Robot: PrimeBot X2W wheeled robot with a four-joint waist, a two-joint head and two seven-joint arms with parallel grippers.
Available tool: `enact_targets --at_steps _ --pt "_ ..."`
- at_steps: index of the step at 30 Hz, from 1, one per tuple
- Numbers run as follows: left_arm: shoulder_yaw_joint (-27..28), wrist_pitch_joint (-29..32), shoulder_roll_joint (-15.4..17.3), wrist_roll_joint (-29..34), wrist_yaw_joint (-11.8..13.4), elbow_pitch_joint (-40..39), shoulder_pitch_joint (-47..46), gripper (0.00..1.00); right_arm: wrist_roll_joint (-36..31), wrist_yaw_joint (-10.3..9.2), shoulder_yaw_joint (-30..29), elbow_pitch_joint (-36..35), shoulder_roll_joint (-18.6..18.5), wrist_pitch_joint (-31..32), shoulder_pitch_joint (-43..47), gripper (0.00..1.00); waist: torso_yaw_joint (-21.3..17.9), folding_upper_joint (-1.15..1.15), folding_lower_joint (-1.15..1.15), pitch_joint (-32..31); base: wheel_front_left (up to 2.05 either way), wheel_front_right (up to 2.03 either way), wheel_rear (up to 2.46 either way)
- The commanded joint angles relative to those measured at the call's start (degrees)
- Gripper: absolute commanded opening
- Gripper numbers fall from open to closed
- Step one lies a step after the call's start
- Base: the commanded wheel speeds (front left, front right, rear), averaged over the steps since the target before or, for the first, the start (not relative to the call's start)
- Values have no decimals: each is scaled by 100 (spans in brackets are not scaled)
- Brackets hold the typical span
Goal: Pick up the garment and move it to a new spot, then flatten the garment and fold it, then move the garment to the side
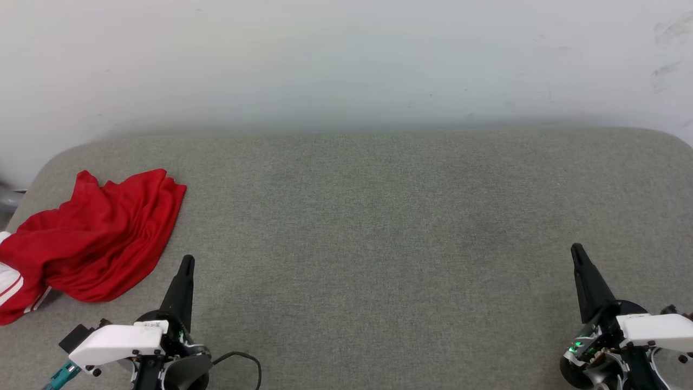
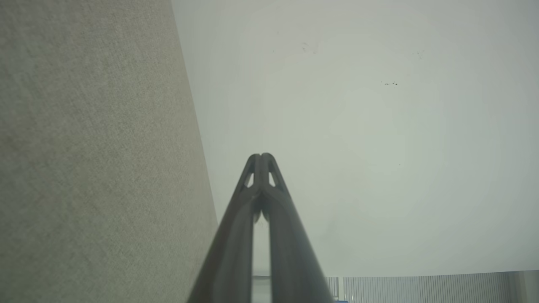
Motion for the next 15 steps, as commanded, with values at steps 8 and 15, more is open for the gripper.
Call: enact_targets --at_steps 8,15 --pt "9 11 -14 5 -13 -4 -46 0 -26 -2 3 4 19 -3 -74 0 0 0 0 0 0 0 0" --pt "9 11 -14 5 -13 -4 -46 0 -26 -2 3 4 19 -4 -74 0 0 0 0 0 0 0 0"
